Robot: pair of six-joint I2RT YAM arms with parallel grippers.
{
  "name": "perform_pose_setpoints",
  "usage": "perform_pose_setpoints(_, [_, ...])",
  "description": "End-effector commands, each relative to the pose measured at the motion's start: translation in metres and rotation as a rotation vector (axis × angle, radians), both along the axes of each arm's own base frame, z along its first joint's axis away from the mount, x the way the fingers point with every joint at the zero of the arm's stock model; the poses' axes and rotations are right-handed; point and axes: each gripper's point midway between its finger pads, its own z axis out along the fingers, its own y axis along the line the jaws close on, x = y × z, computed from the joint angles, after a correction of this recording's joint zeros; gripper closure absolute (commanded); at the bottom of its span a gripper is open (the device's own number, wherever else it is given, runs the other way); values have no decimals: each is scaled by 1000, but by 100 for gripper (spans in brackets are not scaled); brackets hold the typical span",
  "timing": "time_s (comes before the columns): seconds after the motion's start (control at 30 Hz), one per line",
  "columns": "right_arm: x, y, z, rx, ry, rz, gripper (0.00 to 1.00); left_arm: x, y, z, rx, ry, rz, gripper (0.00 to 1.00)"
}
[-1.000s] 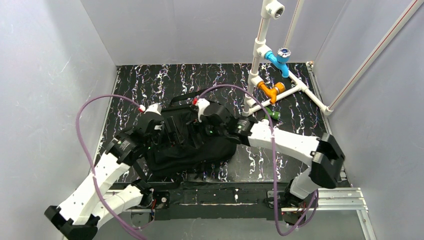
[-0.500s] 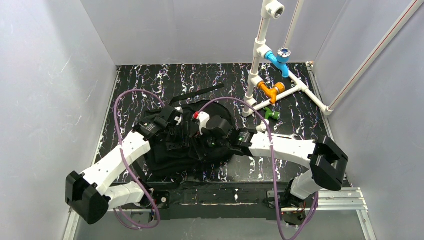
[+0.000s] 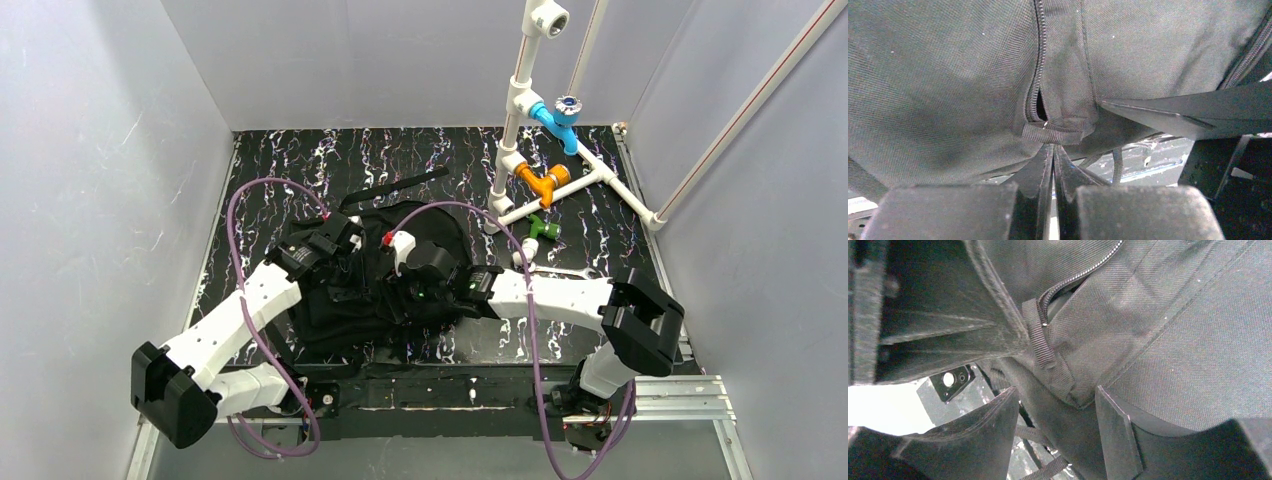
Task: Pack the student bag
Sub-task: Zip the student bag at the center of the board.
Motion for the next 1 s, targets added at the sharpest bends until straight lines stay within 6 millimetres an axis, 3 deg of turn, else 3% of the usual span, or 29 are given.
perform_pose_setpoints(0.0, [7, 13, 2, 43, -82, -29, 35, 7, 13, 18, 29, -95, 26, 100])
perform_pose_setpoints(0.17, [12, 21, -2, 24, -125, -84, 38, 11, 20, 25, 32, -158, 57, 100])
perform_pose_setpoints(0.33, [19, 19, 7, 20, -193, -167, 38, 14, 24, 29, 22, -192, 99, 100])
perform_pose_setpoints(0.43, [20, 17, 2, 9, -188, -176, 49, 13, 15, 27, -21, -191, 76, 100])
perform_pose_setpoints(0.47, [18, 17, 2, 15, -181, -169, 55, 12, 13, 27, -30, -180, 65, 84])
perform_pose_setpoints(0.5, [15, 19, 1, 28, -174, -155, 61, 11, 11, 25, -38, -168, 61, 54])
perform_pose_setpoints(0.53, [12, 20, 1, 41, -169, -143, 71, 10, 8, 23, -46, -159, 53, 42])
perform_pose_setpoints(0.6, [10, 21, 2, 60, -158, -137, 92, 8, 2, 15, -61, -133, 23, 35])
perform_pose_setpoints(0.63, [9, 20, 1, 63, -155, -137, 98, 8, 1, 11, -51, -116, 19, 34])
perform_pose_setpoints(0.73, [9, 20, 0, 67, -152, -139, 99, 3, -6, 2, -55, -53, -5, 34])
perform_pose_setpoints(0.87, [6, 22, 0, 71, -144, -124, 99, 5, -6, -1, -54, -58, 2, 47])
perform_pose_setpoints(0.97, [6, 20, -4, 60, -136, -129, 99, 4, -9, 1, -82, -69, -12, 52])
